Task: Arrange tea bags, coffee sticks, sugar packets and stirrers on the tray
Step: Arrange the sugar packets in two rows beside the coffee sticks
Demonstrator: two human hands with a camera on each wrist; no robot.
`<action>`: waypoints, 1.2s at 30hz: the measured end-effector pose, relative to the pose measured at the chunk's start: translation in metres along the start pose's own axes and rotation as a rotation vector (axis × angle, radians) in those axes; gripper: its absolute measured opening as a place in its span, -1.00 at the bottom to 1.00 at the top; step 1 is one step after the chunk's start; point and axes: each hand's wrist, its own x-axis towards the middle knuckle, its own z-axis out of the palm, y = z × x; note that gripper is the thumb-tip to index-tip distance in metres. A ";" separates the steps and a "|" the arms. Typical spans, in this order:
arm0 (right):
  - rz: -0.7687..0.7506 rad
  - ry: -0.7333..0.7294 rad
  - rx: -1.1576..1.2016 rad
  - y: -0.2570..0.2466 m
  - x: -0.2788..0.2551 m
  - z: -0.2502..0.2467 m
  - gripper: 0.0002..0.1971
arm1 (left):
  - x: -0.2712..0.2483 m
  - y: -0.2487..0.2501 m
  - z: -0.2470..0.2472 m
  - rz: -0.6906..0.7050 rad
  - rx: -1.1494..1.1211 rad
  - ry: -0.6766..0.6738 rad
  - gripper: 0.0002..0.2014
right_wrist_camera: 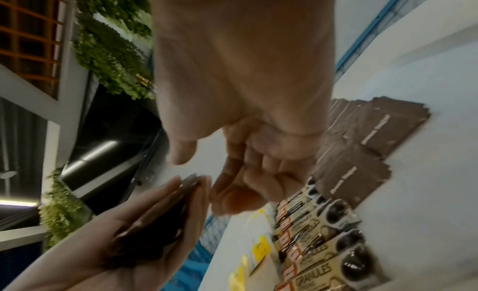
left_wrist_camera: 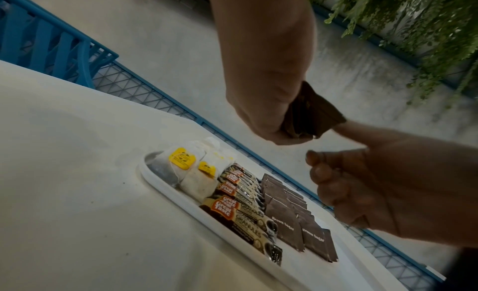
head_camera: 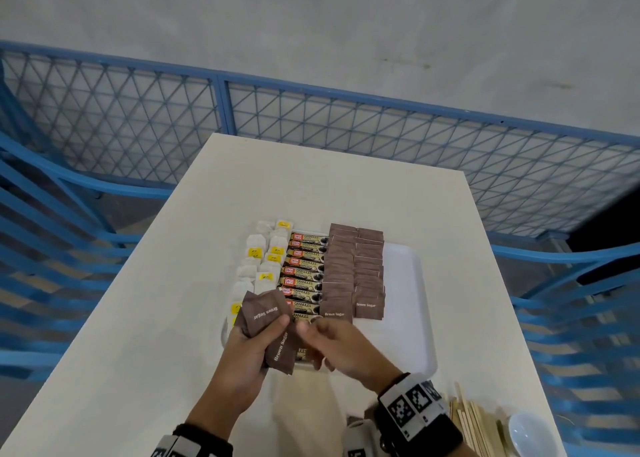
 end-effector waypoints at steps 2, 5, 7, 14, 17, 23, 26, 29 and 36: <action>-0.019 -0.074 0.008 0.000 -0.001 0.006 -0.76 | -0.003 0.001 0.001 0.020 0.047 -0.008 -0.75; -0.036 -0.103 0.065 0.000 -0.002 0.010 -0.85 | -0.004 0.002 0.001 0.047 0.088 0.000 -0.75; -0.026 -0.092 0.147 0.001 -0.002 0.009 -0.87 | -0.004 0.002 -0.001 0.052 0.082 0.008 -0.73; -0.019 0.007 0.431 0.004 -0.005 0.000 -0.79 | -0.002 -0.003 -0.007 0.041 0.064 -0.018 -0.75; -0.019 -0.013 0.401 0.003 -0.007 0.000 -0.87 | -0.001 -0.005 -0.004 0.032 0.083 -0.019 -0.72; -0.008 0.140 0.376 0.014 -0.011 -0.019 -0.77 | -0.002 -0.003 -0.003 -0.001 0.072 -0.038 -0.69; -0.013 0.109 0.403 0.016 -0.014 -0.021 -0.84 | -0.007 -0.005 0.001 -0.026 0.119 -0.068 -0.70; -0.024 0.123 0.422 0.016 -0.014 -0.016 -0.94 | -0.008 -0.008 0.003 -0.033 0.159 -0.087 -0.63; 0.017 0.113 0.551 0.020 -0.016 -0.020 -0.85 | -0.011 -0.004 0.008 -0.074 0.124 -0.085 -0.75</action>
